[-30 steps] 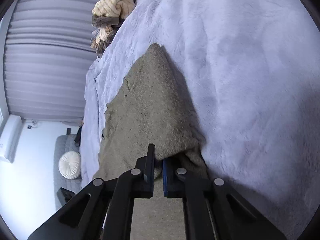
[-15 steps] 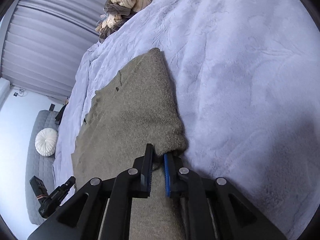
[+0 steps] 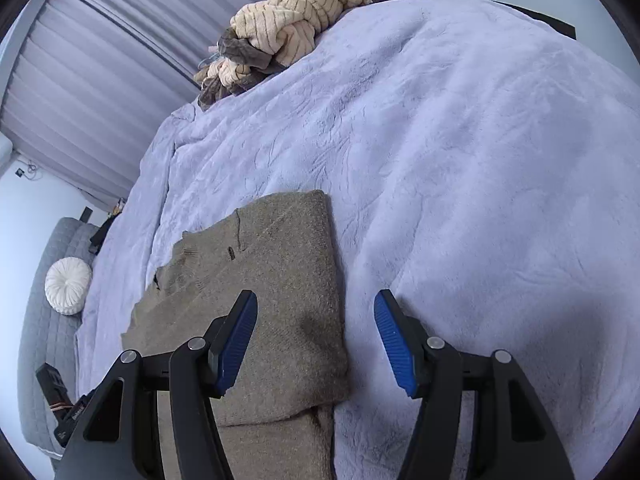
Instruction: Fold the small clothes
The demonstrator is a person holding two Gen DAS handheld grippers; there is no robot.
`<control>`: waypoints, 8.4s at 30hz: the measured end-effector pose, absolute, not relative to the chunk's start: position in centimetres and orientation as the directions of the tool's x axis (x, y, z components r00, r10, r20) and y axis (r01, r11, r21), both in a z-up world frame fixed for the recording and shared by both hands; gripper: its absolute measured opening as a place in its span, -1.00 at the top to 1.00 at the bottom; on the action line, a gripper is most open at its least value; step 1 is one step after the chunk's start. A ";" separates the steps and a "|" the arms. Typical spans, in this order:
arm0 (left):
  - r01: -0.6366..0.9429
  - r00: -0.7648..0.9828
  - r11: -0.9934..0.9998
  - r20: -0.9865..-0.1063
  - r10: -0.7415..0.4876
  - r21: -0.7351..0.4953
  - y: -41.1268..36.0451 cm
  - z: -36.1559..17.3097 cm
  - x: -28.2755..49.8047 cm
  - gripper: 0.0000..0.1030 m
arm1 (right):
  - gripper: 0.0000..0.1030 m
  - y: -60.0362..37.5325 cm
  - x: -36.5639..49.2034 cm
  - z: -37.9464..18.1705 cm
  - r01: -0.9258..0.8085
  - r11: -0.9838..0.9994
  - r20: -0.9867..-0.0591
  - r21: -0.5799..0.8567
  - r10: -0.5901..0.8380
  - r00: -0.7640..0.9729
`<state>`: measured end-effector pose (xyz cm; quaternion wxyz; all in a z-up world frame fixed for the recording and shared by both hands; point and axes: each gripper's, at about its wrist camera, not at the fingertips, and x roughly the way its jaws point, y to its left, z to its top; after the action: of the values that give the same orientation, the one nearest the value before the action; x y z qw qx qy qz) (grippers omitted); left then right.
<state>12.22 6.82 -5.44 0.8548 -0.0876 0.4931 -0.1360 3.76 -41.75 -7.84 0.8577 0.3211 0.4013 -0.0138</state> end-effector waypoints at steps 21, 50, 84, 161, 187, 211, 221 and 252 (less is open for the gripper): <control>0.184 0.471 0.967 -0.847 -0.245 -0.177 5.7 -7.7 14.6 0.29 | 0.74 -39.5 6.1 -10.5 0.273 0.875 -0.765 0.399 0.154 0.625; 0.127 0.501 0.991 -0.859 -0.103 -0.044 5.7 -7.9 10.8 -0.37 | 0.75 -36.0 1.2 -10.5 0.184 0.900 -0.777 0.395 0.221 0.589; -0.039 0.466 0.981 -0.872 -0.151 -0.191 12.6 -7.5 8.6 -0.37 | 0.73 -38.6 -0.8 -12.4 0.298 0.724 -0.713 0.622 0.366 0.599; 0.173 0.407 0.953 -0.864 -0.298 -0.247 12.9 -6.1 -12.4 -0.98 | -1.00 -33.4 -18.7 -8.5 0.096 0.760 -0.660 0.643 0.487 0.572; 0.304 0.239 0.847 -0.825 -0.512 -0.437 11.1 -6.1 -18.5 -0.98 | -1.00 -28.8 -26.0 -12.4 -0.105 0.478 -0.392 0.872 0.810 0.436; 0.258 0.352 0.768 -0.684 -0.639 -0.586 15.3 -2.8 -14.3 0.77 | 0.76 -29.4 -21.3 -8.4 -0.167 0.355 -0.237 0.920 0.842 0.484; 0.273 0.490 0.778 -0.614 -0.619 -0.566 12.9 2.6 -2.5 0.77 | 0.76 -32.1 -11.2 -2.3 -0.211 0.383 -0.196 0.899 0.784 0.589; 0.428 0.418 0.886 -0.829 -0.370 -0.179 5.9 -4.7 6.2 0.85 | 0.80 -21.3 1.1 -7.6 -0.296 0.954 -0.880 0.048 0.180 0.439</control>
<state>6.21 5.88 -4.74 0.8416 0.0299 0.4843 -0.2372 1.10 -21.29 -7.64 0.8465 -0.0565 0.5104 0.1406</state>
